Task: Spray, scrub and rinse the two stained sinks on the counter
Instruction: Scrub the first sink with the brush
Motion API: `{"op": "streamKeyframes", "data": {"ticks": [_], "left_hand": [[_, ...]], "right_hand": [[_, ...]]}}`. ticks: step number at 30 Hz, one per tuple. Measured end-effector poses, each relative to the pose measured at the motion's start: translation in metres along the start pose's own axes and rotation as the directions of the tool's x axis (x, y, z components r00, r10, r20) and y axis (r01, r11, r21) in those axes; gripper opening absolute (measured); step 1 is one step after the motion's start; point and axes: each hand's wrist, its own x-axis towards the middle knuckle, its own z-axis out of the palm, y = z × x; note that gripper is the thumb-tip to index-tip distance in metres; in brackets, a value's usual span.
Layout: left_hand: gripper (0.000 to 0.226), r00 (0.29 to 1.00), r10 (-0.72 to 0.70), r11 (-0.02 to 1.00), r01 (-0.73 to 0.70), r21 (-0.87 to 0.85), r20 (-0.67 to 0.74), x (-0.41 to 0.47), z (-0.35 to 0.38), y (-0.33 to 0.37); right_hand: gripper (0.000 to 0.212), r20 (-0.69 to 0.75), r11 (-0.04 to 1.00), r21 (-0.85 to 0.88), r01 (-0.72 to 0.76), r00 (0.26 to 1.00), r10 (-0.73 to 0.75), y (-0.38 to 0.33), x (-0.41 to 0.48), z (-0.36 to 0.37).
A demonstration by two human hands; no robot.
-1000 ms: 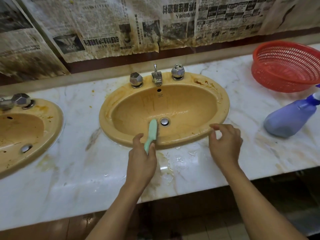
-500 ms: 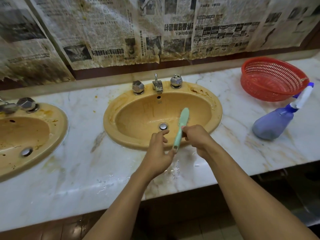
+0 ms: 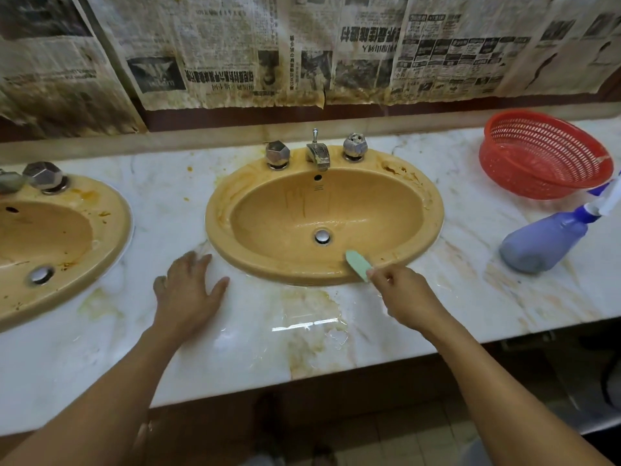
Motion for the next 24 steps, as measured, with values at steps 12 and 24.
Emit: {"op": "streamKeyframes", "data": {"ticks": [12,24], "left_hand": [[0.080,1.000,-0.012,0.996,0.012,0.088,0.004,0.000,0.027,0.000],[0.075,0.999,-0.032,0.996,0.033,0.088,-0.009,0.003,0.029,0.001]], "right_hand": [[0.039,-0.128,0.941,-0.313,0.131,0.976,-0.178,-0.045,-0.002,0.028],[0.034,0.093,0.745,-0.543,0.388,0.909,-0.405,-0.074,0.008,0.106]]}}
